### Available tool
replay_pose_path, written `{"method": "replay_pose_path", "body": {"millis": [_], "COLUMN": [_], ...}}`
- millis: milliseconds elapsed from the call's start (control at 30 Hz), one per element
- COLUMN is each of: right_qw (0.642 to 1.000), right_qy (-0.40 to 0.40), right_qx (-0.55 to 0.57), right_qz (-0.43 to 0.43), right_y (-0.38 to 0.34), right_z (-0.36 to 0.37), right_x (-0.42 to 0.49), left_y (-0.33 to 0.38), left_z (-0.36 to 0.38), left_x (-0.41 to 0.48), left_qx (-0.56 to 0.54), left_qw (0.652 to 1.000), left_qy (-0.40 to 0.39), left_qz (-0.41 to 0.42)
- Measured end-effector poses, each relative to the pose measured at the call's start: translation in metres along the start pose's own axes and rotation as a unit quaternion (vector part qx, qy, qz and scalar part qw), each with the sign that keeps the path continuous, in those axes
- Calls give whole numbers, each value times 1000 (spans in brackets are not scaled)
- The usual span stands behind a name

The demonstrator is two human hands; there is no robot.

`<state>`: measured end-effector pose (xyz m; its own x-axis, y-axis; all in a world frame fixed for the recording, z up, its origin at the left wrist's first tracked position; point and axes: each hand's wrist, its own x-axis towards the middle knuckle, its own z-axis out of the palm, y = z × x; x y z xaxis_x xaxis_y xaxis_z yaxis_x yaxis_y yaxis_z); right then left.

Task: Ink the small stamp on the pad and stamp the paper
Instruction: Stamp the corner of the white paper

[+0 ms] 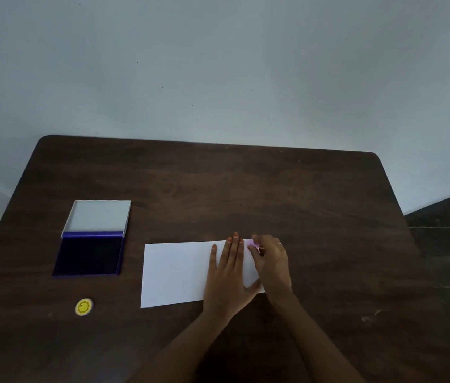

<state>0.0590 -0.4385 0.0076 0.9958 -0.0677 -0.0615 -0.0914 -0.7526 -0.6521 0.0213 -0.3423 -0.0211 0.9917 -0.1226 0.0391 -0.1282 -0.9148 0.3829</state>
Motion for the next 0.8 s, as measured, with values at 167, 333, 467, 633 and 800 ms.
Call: {"method": "replay_pose_path", "body": {"millis": [167,333,467,633,800], "right_qw": [1000,1000,1000,900,570], "right_qy": [-6,8,14,91,129], "right_qx": [-11,-14,14,341,700], "right_qz": [-14,-15,2,254,410], "right_y": [0,-1,0,8,26], "right_z": [-2,0,1,-12,-46], "right_x": [0,-4,-2,2,5], "left_y": [-1,0,-1,-4,-4], "left_z": [1,0,0,5,6], "left_x": [-1,-1,-1,-2,-2], "left_qx": [-5,-8,-2,-8,-2], "left_qw": [1000,1000,999,999,998], "left_qy": [-13,-25,-32,-51,-67], "left_qz": [-5,-6,-7,-16,-21]}}
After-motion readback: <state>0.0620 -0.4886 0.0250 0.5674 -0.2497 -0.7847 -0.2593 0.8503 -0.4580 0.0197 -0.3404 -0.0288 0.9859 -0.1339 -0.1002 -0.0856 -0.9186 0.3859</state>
